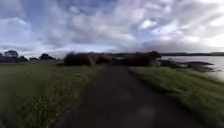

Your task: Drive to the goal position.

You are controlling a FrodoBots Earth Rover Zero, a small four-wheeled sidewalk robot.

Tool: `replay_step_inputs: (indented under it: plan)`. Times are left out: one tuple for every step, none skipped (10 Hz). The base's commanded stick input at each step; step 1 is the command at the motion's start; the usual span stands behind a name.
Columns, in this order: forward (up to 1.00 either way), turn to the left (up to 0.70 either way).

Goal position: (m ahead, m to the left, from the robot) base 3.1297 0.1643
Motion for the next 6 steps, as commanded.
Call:
replay_step_inputs:
  plan:
    - [0.7, 0.0]
    - [0.7, 0.0]
    - [0.7, 0.0]
    - [0.7, 0.0]
    - [0.7, 0.0]
    - [0.7, 0.0]
